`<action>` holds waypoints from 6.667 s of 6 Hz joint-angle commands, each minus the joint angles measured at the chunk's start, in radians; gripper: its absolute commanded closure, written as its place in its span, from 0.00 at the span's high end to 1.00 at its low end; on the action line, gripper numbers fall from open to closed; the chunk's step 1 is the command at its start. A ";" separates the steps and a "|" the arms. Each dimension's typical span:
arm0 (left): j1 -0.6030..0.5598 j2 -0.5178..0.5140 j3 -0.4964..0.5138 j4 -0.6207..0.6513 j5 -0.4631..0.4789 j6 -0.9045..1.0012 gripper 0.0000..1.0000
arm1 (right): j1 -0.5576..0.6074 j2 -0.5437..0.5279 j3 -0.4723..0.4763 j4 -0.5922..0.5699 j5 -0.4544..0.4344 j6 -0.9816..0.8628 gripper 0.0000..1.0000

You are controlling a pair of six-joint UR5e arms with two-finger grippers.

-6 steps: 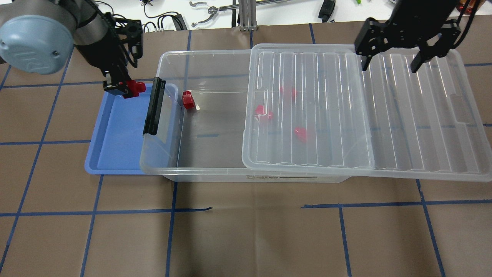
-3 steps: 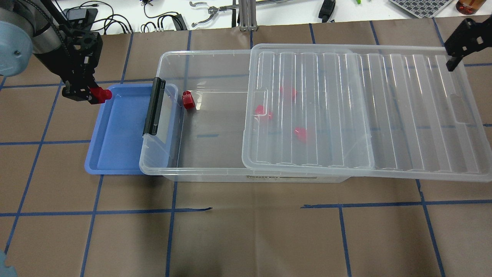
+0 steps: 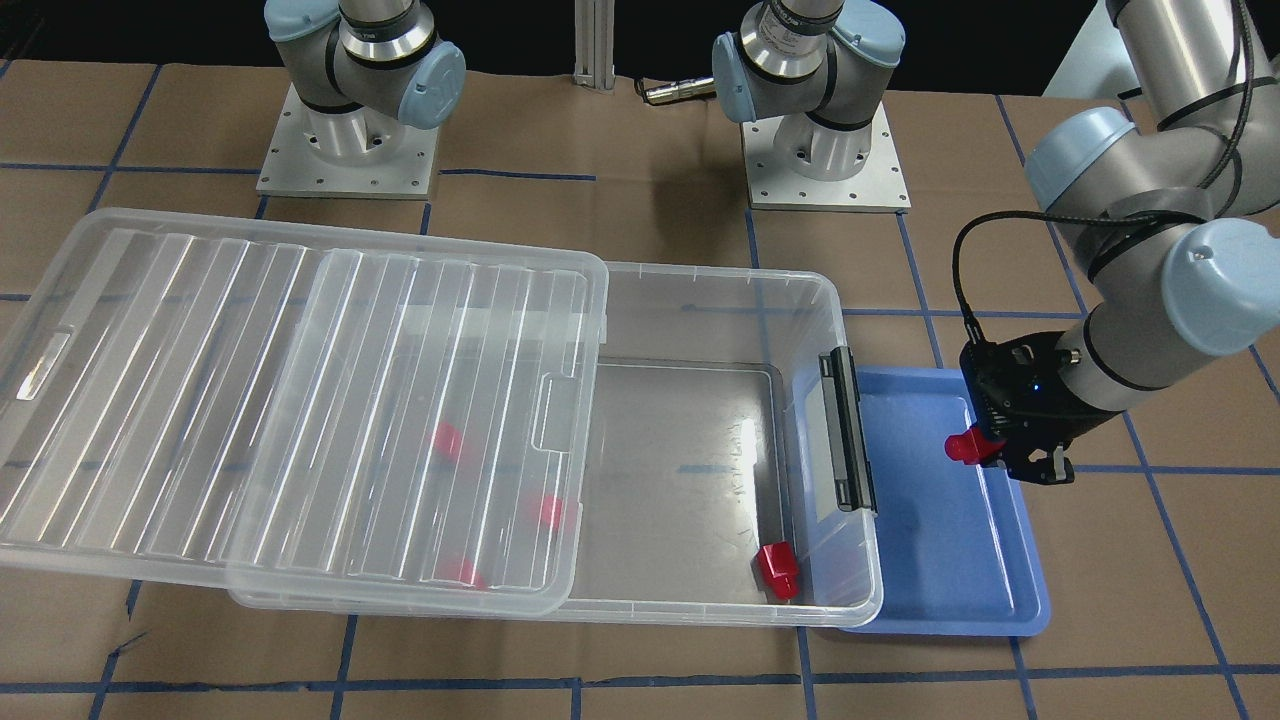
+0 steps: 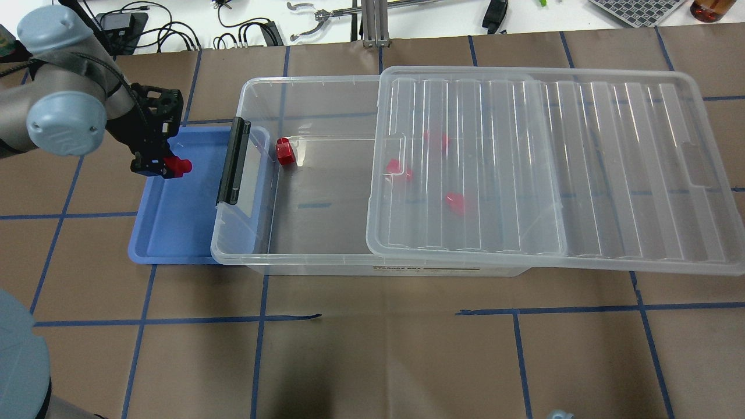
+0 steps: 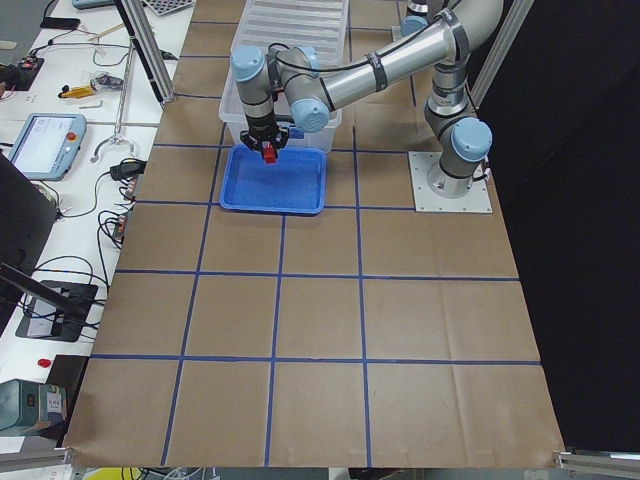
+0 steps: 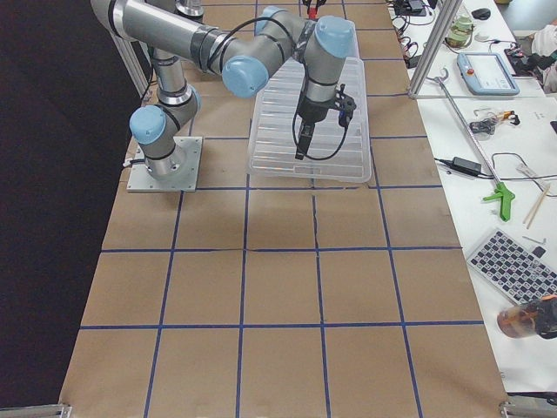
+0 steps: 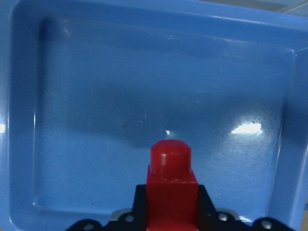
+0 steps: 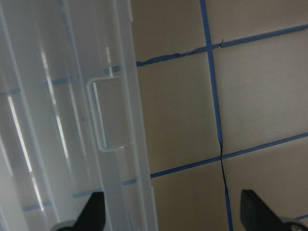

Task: Place red block in blue tray from box

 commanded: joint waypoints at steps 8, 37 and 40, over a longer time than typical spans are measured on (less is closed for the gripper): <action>-0.018 0.035 0.052 -0.172 -0.005 -0.053 0.98 | -0.144 0.035 0.220 -0.207 -0.013 -0.019 1.00; -0.285 0.378 0.201 -0.496 -0.017 -1.692 0.98 | 0.255 -0.003 0.283 -0.154 0.260 0.086 1.00; -0.285 0.369 0.207 -0.496 -0.017 -1.692 0.98 | 0.272 -0.001 0.274 -0.155 0.253 0.086 1.00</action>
